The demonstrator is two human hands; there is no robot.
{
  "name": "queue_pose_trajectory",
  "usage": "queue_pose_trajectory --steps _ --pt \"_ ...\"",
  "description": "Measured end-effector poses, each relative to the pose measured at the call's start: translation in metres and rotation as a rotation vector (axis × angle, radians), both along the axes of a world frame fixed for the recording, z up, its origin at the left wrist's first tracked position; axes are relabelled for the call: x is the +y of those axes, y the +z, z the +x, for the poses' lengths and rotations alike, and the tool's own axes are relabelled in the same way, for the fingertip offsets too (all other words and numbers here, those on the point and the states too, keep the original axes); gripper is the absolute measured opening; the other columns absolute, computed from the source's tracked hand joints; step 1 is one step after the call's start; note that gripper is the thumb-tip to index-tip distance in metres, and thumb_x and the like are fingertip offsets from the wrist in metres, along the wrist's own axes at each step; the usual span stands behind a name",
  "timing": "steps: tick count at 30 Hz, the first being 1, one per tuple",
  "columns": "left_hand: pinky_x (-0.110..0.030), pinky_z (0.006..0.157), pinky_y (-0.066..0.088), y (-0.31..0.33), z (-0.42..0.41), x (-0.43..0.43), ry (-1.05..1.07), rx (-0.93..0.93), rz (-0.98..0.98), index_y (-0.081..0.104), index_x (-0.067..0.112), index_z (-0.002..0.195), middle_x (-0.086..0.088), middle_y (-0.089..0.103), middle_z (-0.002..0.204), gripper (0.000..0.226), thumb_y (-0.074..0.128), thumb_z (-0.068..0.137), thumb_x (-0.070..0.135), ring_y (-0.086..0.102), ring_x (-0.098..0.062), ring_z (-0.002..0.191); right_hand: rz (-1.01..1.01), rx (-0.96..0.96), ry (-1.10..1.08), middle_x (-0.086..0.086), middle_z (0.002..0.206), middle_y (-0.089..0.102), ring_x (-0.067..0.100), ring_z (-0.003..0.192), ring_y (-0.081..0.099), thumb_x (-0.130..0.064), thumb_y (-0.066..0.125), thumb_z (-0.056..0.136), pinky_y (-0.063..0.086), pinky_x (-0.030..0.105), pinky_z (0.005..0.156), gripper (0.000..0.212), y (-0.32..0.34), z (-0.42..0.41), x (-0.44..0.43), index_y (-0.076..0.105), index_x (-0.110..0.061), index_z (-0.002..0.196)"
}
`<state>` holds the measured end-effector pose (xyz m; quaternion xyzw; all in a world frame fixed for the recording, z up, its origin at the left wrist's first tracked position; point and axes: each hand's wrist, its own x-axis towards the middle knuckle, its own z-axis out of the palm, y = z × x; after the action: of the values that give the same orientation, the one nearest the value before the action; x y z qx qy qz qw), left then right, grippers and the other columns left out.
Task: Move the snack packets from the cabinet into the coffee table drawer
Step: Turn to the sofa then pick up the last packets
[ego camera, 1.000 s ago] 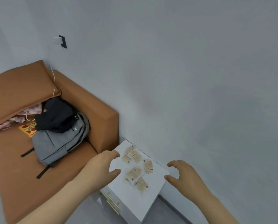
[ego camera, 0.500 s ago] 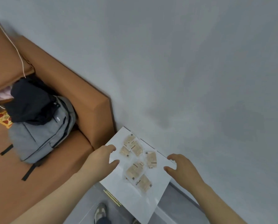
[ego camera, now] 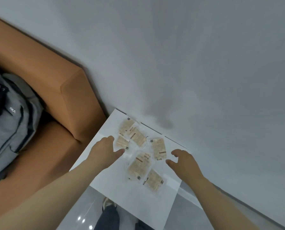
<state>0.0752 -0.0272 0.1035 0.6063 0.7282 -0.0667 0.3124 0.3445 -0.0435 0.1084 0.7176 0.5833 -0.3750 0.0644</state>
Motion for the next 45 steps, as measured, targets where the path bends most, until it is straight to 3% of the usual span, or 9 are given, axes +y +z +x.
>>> queue_pose_trajectory --steps 6,12,20,24,28,32,38,42,45 --pt "-0.031 0.079 0.051 -0.071 0.0 0.028 0.044 0.031 -0.039 0.046 0.013 0.123 -0.003 0.058 0.117 0.074 0.056 0.076 0.07 0.058 -0.02 0.099 -0.022 -0.046 -0.086 0.007 0.126 0.053 0.021 0.113 0.054 -0.038 0.058 0.091 0.042 0.027 0.087 0.048 -0.065 -0.016 0.015 0.047 -0.014 0.131" --pt "-0.031 0.066 0.046 -0.113 0.01 0.067 0.105 0.023 0.028 0.045 0.01 0.111 -0.006 0.056 0.103 0.083 0.063 0.064 0.076 0.057 -0.022 0.088 -0.004 -0.127 -0.209 0.012 0.11 0.052 0.028 0.097 0.057 -0.044 0.062 0.086 0.048 0.035 0.079 0.046 -0.116 -0.028 0.031 0.05 -0.005 0.11" --pt "-0.035 0.081 0.048 -0.143 0.034 0.087 0.134 0.209 0.014 0.037 0.005 0.128 -0.011 0.043 0.118 0.115 0.063 0.049 0.085 0.047 -0.027 0.109 0.069 -0.252 -0.281 0.011 0.114 0.044 0.029 0.105 0.05 -0.051 0.069 0.079 0.041 0.032 0.072 0.065 -0.149 -0.05 0.037 0.043 -0.005 0.117" --pt "-0.037 0.082 0.05 -0.153 0.04 0.091 0.147 0.267 0.031 0.043 0.006 0.12 -0.009 0.039 0.115 0.109 0.065 0.047 0.084 0.043 -0.025 0.106 0.111 -0.299 -0.304 0.01 0.114 0.048 0.029 0.105 0.05 -0.048 0.075 0.074 0.046 0.036 0.077 0.071 -0.159 -0.048 0.038 0.04 -0.006 0.12" --pt "-0.04 0.087 0.048 -0.155 0.039 0.096 0.139 0.264 0.05 0.041 0.007 0.119 -0.011 0.037 0.12 0.103 0.07 0.05 0.078 0.041 -0.027 0.11 0.144 -0.176 -0.377 0.007 0.105 0.054 0.029 0.099 0.054 -0.036 0.077 0.075 0.049 0.042 0.081 0.052 -0.163 -0.037 0.04 0.048 -0.009 0.11" --pt "-0.039 0.085 0.046 -0.155 0.038 0.097 0.178 0.157 0.043 0.043 0.008 0.117 -0.012 0.042 0.119 0.087 0.078 0.059 0.063 0.044 -0.028 0.111 0.256 -0.017 -0.461 0.004 0.093 0.061 0.022 0.079 0.058 -0.022 0.06 0.089 0.05 0.034 0.064 0.01 -0.16 -0.027 0.031 0.054 -0.014 0.088" --pt "-0.033 0.078 0.047 -0.151 0.026 0.095 0.222 -0.015 0.03 0.043 0.007 0.114 -0.012 0.052 0.108 0.07 0.08 0.068 0.046 0.052 -0.023 0.089 0.373 0.329 -0.717 -0.008 0.081 0.065 0.001 0.067 0.058 -0.016 0.059 0.092 0.043 0.008 0.053 0.004 -0.11 -0.044 0.003 0.061 -0.015 0.089" --pt "-0.03 0.068 0.041 -0.149 0.021 0.09 0.276 -0.054 -0.005 0.041 0.008 0.112 -0.007 0.05 0.098 0.068 0.081 0.069 0.043 0.049 -0.019 0.083 0.201 0.423 -0.684 -0.006 0.075 0.067 -0.005 0.058 0.057 -0.014 0.063 0.089 0.041 0.008 0.047 0.006 -0.108 -0.064 -0.016 0.063 -0.016 0.083" --pt "-0.031 0.066 0.04 -0.149 0.016 0.084 0.303 -0.083 -0.016 0.04 0.008 0.112 -0.005 0.049 0.095 0.068 0.082 0.069 0.04 0.05 -0.021 0.082 0.03 0.386 -0.59 -0.005 0.081 0.067 0.001 0.065 0.061 -0.013 0.063 0.088 0.042 0.01 0.047 0.004 -0.122 -0.08 -0.029 0.064 -0.017 0.087"
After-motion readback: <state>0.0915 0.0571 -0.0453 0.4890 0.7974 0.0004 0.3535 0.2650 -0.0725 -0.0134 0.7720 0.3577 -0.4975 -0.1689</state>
